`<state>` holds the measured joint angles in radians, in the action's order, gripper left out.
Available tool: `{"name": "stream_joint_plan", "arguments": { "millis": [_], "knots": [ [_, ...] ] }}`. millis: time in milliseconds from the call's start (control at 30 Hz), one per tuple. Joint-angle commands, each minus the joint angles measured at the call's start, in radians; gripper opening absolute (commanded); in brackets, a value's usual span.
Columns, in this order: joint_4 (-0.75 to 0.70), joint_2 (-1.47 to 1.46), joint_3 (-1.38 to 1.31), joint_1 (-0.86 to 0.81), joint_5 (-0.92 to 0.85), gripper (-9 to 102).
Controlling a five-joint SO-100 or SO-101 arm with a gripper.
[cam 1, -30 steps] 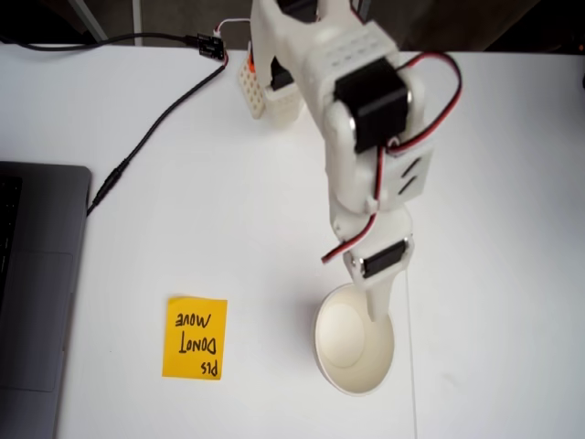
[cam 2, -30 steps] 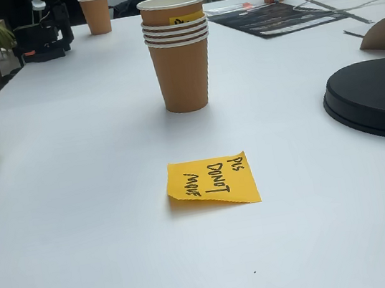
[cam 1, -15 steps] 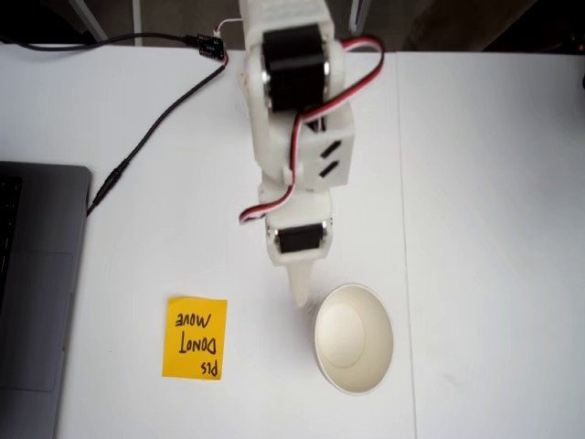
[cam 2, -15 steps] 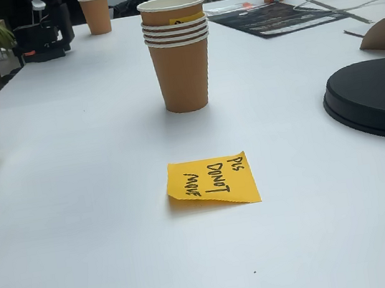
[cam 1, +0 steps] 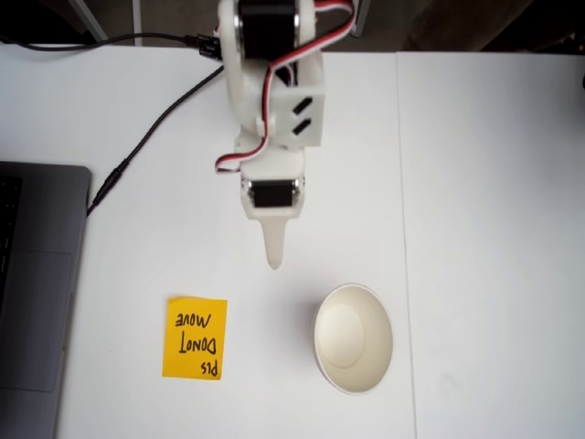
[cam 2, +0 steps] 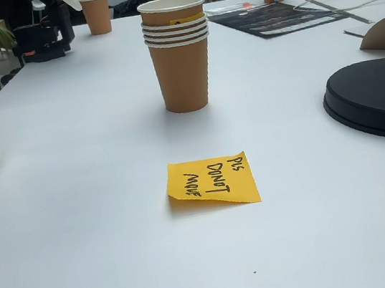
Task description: Pickup cup and make a pile of cup.
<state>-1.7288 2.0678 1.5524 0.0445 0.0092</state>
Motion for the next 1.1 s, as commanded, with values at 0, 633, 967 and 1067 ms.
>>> {"name": "stream_joint_plan", "arguments": {
  "millis": [0, 633, 967, 1067],
  "knots": [
    [0.011, 0.095, 0.038, -0.008, 0.006, 18],
    [0.229, 0.351, 0.322, -0.009, -0.008, -7],
    [0.229, 0.456, 0.474, -0.009, -0.008, -7],
    [0.241, 0.5, 0.538, -0.009, -0.008, -7]
  ]
}}
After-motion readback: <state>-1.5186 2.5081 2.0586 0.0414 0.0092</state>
